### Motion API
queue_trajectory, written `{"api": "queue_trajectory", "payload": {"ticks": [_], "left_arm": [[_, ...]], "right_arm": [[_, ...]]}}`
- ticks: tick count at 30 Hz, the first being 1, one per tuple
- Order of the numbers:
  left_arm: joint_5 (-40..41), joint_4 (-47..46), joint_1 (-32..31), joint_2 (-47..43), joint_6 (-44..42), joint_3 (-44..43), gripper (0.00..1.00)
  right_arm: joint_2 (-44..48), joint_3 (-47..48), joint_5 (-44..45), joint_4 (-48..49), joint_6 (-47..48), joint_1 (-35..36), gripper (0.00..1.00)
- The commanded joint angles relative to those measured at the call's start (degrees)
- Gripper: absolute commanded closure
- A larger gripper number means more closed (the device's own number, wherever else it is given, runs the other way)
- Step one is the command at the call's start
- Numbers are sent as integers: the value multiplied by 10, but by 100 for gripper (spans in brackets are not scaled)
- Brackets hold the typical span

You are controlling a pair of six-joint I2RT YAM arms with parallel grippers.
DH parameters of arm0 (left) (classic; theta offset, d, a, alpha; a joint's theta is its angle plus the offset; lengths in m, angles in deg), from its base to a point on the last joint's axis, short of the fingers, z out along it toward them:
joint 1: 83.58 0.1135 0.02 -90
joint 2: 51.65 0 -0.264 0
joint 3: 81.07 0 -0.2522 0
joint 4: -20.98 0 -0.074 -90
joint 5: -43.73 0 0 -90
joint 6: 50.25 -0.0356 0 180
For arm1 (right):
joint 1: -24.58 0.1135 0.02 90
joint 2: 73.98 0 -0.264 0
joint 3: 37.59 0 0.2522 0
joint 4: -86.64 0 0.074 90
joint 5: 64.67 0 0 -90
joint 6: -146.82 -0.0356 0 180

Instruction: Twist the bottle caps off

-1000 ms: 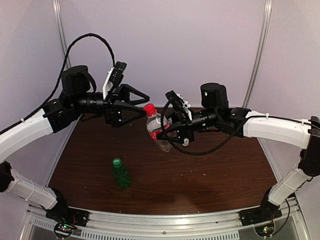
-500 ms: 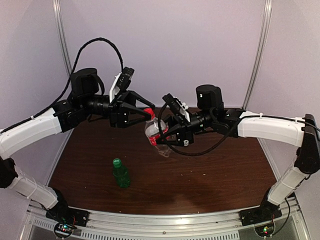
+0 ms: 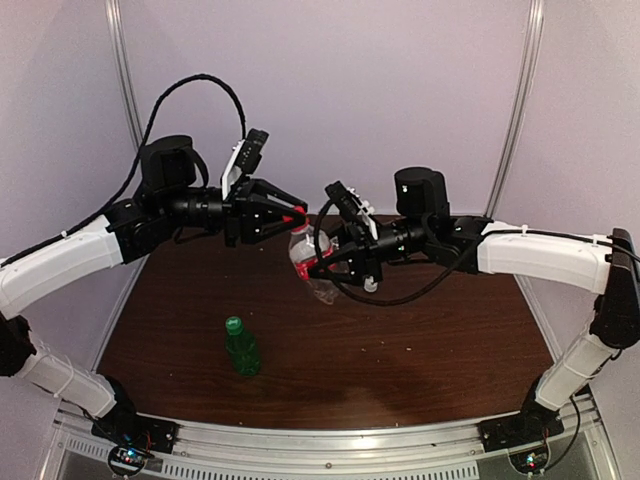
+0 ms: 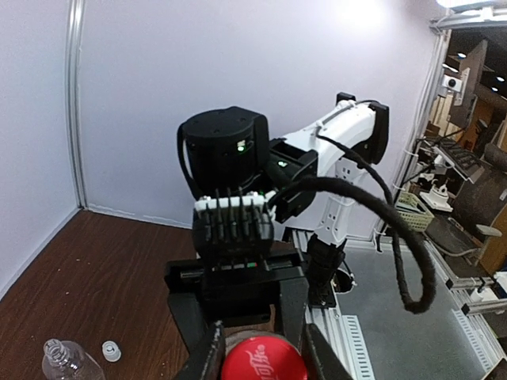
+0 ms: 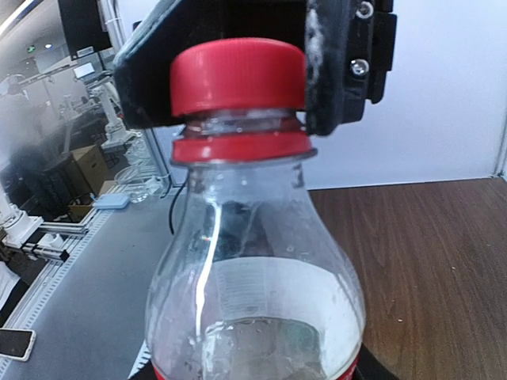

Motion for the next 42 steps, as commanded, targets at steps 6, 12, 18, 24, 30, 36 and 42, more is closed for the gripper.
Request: {"api": "queue_trajectory", "payload": {"ticks": [6,12,18,24,30,36,42], "left_arm": [[309,9,-23,-2,153,-22,80],[402,17,-47,14,192,-30,75],[386,17,-46,29,182,-42,61],[366,38,-39,16,154,-42,42],[329,57,-17,-17,112,-21,26],[241,94,4,-47,39,-21,18],[80,86,10,-55,-24,-19,17]], "right_arm": [[29,-16,284,23,-10,9,65],[25,-27,375,46,-34,24,65],[22,-31,362,48,-35,26,66],[34,-41,340,46,-26,25,66],[44,-45,279,34,-19,15,66],[49,-39,169,14,8,8,65],[33,-16,31,-2,16,7,64]]}}
